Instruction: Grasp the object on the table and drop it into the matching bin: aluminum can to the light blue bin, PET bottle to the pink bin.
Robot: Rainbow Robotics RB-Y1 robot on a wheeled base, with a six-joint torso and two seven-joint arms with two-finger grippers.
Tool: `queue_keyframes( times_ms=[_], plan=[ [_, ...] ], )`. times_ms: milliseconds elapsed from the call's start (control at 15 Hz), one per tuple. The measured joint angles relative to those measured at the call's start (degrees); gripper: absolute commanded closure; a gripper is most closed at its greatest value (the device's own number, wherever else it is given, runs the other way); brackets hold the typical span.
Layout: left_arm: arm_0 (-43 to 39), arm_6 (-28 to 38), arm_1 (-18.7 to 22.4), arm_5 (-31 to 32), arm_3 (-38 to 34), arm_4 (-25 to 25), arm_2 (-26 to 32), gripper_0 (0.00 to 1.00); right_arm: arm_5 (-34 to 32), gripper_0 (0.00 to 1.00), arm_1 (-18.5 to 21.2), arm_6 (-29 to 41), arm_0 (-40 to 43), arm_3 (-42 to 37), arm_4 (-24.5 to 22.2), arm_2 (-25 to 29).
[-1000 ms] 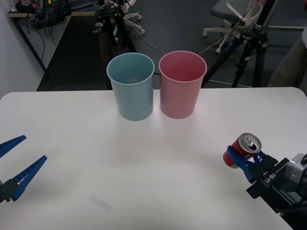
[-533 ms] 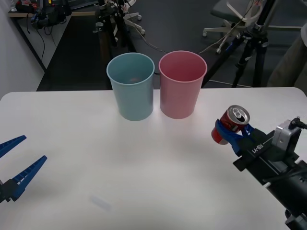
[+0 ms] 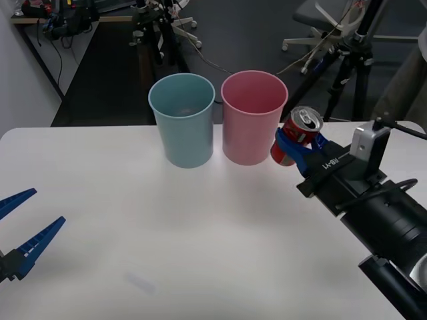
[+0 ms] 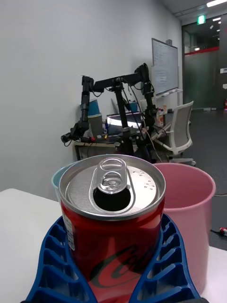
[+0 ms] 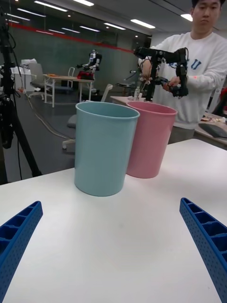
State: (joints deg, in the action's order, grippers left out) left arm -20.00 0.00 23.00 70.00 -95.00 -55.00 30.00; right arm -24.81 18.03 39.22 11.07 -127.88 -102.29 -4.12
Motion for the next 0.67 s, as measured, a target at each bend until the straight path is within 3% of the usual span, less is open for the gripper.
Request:
queue_keyframes(
  times_ms=[467,667],
  plan=[
    [0.00,0.00,0.00,0.00,0.00,0.00,0.00,0.00,-0.44,1.00,-0.70,25.59,-13.10,1.54,-22.49,-3.78],
    [0.00,0.00,0.00,0.00,0.00,0.00,0.00,0.00,-1.69,1.00,-3.57,30.28,-20.07,6.56,-29.56,-4.83]
  ],
)
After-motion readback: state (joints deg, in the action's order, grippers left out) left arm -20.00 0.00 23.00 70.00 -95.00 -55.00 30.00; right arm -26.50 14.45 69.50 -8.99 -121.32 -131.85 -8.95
